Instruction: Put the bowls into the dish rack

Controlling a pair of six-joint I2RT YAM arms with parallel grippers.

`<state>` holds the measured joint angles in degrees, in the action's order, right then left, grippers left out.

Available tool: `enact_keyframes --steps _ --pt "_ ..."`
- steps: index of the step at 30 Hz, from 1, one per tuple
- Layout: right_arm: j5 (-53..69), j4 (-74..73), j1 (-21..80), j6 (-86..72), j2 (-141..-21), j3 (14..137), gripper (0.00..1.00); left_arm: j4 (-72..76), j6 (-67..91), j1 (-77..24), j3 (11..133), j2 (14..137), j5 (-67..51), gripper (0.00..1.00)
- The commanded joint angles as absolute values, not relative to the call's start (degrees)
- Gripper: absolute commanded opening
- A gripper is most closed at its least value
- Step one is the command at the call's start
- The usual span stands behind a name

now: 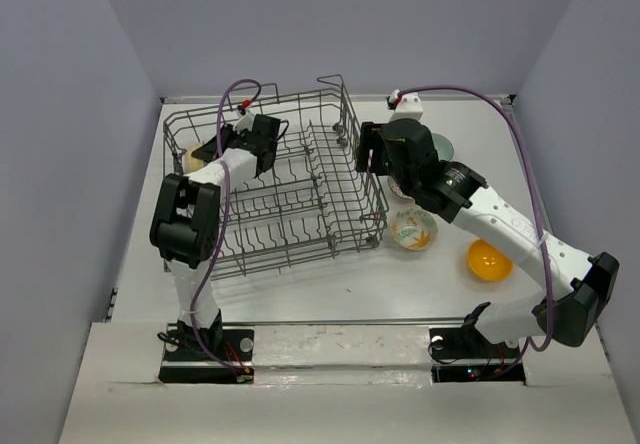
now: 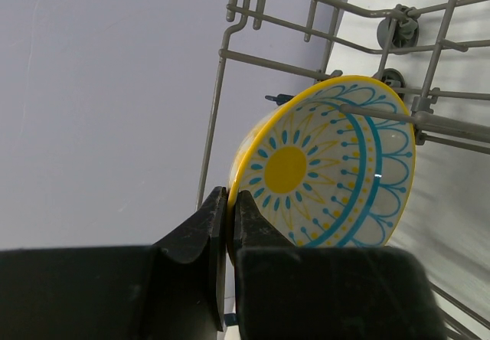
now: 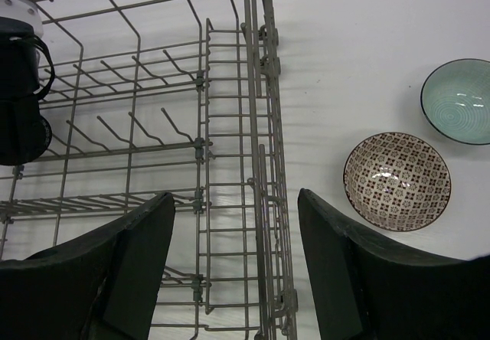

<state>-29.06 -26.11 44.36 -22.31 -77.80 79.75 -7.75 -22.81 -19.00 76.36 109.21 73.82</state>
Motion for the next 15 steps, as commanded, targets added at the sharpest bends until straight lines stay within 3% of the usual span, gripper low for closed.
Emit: enact_keyframes --steps 1,15 --pt "-30.67 -22.94 44.91 -22.5 -75.76 79.8 0.71 -9.93 -20.66 -19.42 79.72 109.51 76.29 0.11" --pt "-30.59 -23.03 44.91 -22.5 -75.67 79.89 0.72 -11.16 -19.42 -20.13 80.51 109.95 77.52 0.43"
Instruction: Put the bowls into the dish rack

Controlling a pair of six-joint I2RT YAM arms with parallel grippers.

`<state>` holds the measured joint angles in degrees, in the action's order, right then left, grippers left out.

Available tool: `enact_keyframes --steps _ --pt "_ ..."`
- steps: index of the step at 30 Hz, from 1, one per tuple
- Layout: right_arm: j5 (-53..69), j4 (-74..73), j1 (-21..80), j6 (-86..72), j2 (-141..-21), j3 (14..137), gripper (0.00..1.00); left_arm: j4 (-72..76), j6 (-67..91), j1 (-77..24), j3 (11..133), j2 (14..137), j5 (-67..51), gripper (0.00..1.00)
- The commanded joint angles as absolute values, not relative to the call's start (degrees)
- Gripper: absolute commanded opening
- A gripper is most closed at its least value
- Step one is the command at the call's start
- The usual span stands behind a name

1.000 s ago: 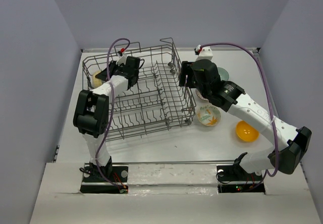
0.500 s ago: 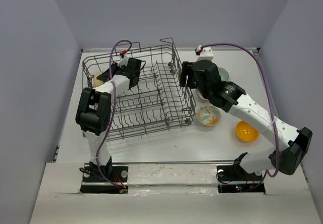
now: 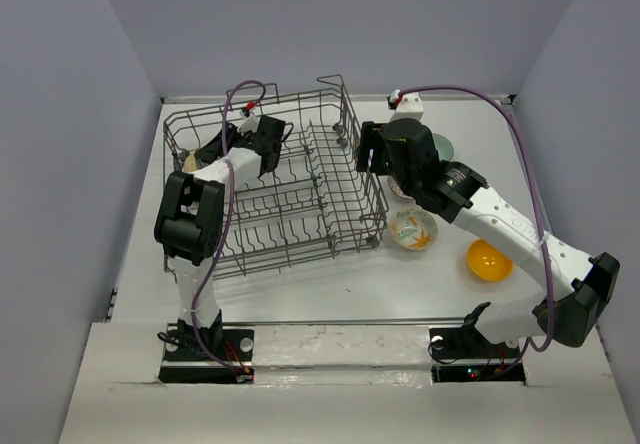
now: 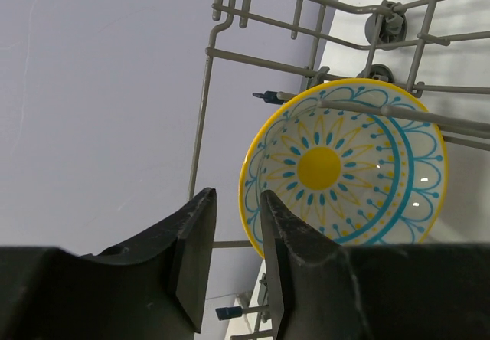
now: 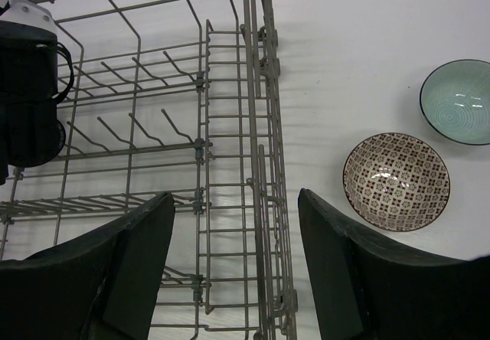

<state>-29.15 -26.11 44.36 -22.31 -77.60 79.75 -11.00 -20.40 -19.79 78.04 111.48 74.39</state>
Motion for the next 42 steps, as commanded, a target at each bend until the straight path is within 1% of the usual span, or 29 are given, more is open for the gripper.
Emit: enact_keyframes --steps 1,6,12,16,17,20,22,25,28,32,34,35,37,38,39,42 --pt "-30.59 -23.03 44.91 -22.41 -75.67 79.89 0.72 -11.25 -19.42 -20.13 80.59 109.78 77.52 0.44" --pt "-30.59 -22.94 44.91 -22.5 -75.67 79.8 0.72 -11.42 -19.34 -20.13 80.6 108.81 78.05 0.5" --pt "-30.5 -23.03 44.91 -22.32 -75.67 79.98 0.72 -13.0 -18.72 -20.13 81.73 107.4 78.84 0.51" --pt "-30.5 -22.94 44.91 -22.24 -75.59 79.98 0.72 -17.12 -16.0 -20.21 84.02 106.0 79.1 0.53" --pt "-30.5 -22.94 44.91 -22.32 -75.59 80.07 0.72 -18.36 -13.47 -20.21 84.72 105.74 79.19 0.55" --pt "-30.32 -22.94 44.91 -22.24 -75.59 80.24 0.72 -25.89 -7.49 -20.65 89.02 104.77 77.96 0.58" --pt "-30.06 -23.03 44.91 -22.24 -75.59 80.68 0.72 -31.78 -1.34 -21.09 92.8 103.98 74.72 0.59" --pt "-30.15 -23.03 44.91 -22.24 -75.41 81.21 0.71 -34.79 4.03 -22.06 95.88 102.05 72.52 0.6" --pt "-30.23 -23.11 44.91 -22.24 -75.15 81.74 0.71 -37.0 7.19 -22.76 97.99 99.68 67.25 0.61" --pt "-32.33 -23.2 44.91 -21.8 -74.45 82.7 0.72 -34.72 9.05 -23.73 98.0 92.48 56.1 0.62" --pt "-38.12 -23.12 44.91 -20.84 -74.18 82.79 0.73 -31.65 9.32 -24.78 96.16 87.91 46.1 0.63" --pt "-40.58 -23.12 44.91 -20.83 -74.18 82.79 0.74 -30.25 9.4 -24.79 95.11 86.06 46.06 0.63" --pt "-43.67 -23.29 42.12 -20.22 -74.44 82.62 0.75 -27.09 9.32 -25.49 90.56 80.81 40.88 0.63" --pt "-42.64 -23.55 40.1 -20.39 -74.44 82.7 0.75 -23.85 9.32 -25.58 88.96 78.86 37.74 0.63" --pt "-40.97 -24.42 35.03 -21.87 -74.1 82.53 0.75 -22.08 9.23 -25.75 85.55 77.18 36.23 0.64" --pt "-34.46 -24.52 25.79 -24.17 -72.86 80.69 0.75 -17.76 9.49 -25.75 81.58 71.55 31.12 0.66"
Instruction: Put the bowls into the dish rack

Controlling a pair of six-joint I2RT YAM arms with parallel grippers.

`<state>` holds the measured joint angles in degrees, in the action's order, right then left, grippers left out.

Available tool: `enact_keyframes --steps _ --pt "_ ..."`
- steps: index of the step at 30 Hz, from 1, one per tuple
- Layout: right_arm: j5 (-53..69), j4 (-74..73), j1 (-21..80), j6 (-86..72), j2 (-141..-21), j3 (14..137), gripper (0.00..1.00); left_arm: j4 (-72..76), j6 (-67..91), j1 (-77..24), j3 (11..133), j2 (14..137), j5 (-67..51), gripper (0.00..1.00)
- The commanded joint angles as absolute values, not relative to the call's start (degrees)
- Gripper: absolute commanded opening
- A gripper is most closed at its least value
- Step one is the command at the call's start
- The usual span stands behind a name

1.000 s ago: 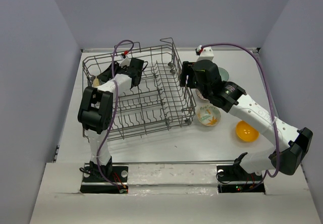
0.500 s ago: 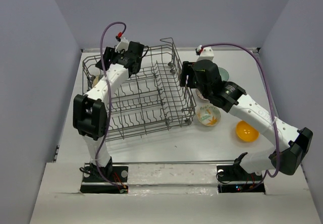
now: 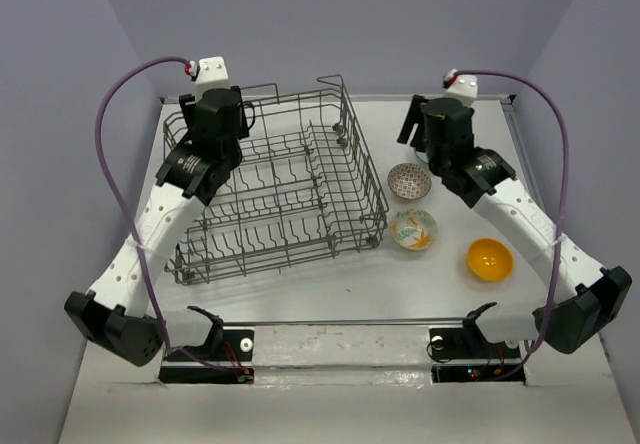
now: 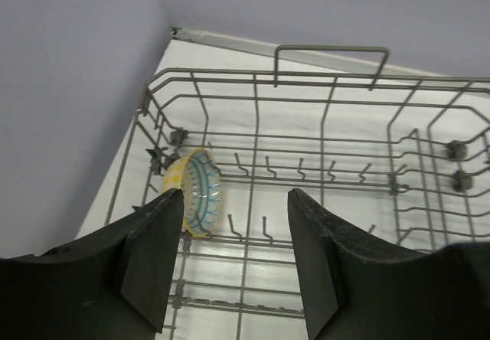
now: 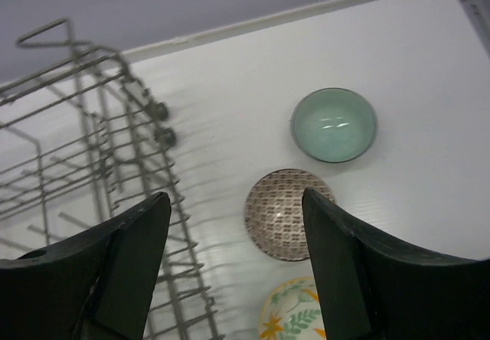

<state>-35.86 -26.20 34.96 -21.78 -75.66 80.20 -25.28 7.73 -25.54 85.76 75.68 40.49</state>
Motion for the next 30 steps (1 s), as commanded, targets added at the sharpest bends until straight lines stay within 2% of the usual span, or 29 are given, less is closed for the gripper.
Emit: enact_keyframes --steps 1,9,18,30 --pt "-33.32 -24.78 24.19 -24.34 -72.86 80.42 0.75 -17.14 9.75 -25.84 81.04 70.06 30.33 0.67" --pt "-26.73 -26.63 15.3 -27.94 -76.19 74.98 0.74 -13.27 12.83 -25.75 75.24 66.01 22.07 0.7" --pt "-19.52 -20.41 13.54 -31.55 -84.45 64.35 0.72 -12.39 12.22 -25.75 71.81 64.6 21.44 0.7" --pt "-16.44 -16.44 13.01 -33.04 -93.07 64.69 0.7 -11.78 11.43 -25.75 70.4 64.86 21.97 0.7"
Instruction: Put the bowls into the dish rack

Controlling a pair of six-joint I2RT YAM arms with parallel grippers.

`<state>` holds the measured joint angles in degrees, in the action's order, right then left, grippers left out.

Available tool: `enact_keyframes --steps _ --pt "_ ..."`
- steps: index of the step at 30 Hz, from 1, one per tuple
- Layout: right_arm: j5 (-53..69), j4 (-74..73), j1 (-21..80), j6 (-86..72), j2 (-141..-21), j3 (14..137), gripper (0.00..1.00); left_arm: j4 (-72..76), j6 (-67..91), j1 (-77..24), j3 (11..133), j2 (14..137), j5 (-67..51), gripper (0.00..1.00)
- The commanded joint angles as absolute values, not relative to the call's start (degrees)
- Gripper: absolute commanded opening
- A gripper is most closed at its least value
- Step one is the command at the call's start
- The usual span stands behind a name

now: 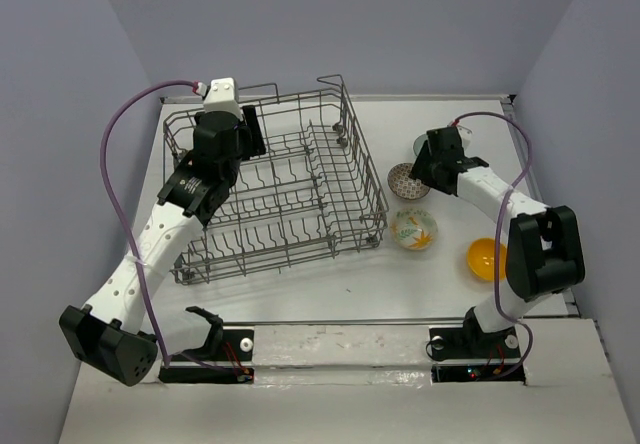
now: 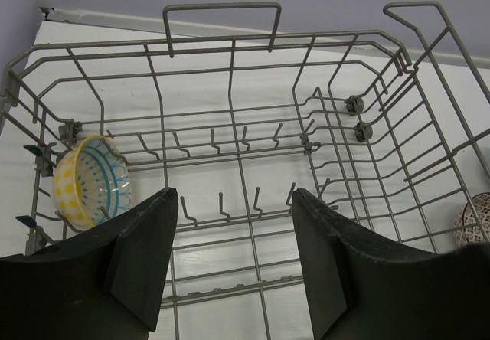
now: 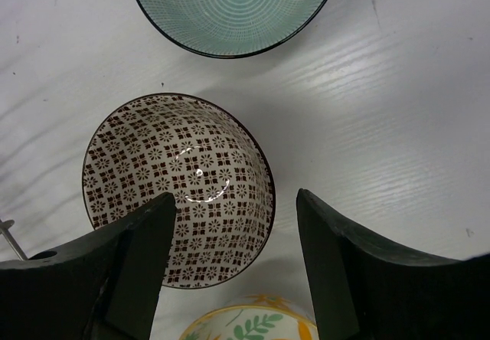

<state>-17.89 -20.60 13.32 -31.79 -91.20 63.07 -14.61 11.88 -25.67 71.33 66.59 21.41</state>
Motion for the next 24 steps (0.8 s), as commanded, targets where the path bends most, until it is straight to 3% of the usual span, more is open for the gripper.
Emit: enact_keyframes --steps 1,15,24 --pt "-16.35 -16.44 13.01 -33.13 -93.51 64.69 0.69 -11.86 11.34 -25.75 70.31 64.86 22.06 0.7" --pt "-15.64 -15.73 12.48 -33.22 -87.63 58.63 0.68 -11.6 11.25 -25.75 69.7 65.3 22.5 0.71" --pt "-15.73 -14.24 12.48 -33.57 -91.4 58.71 0.66 -11.78 11.34 -25.75 69.61 65.3 22.5 0.71"
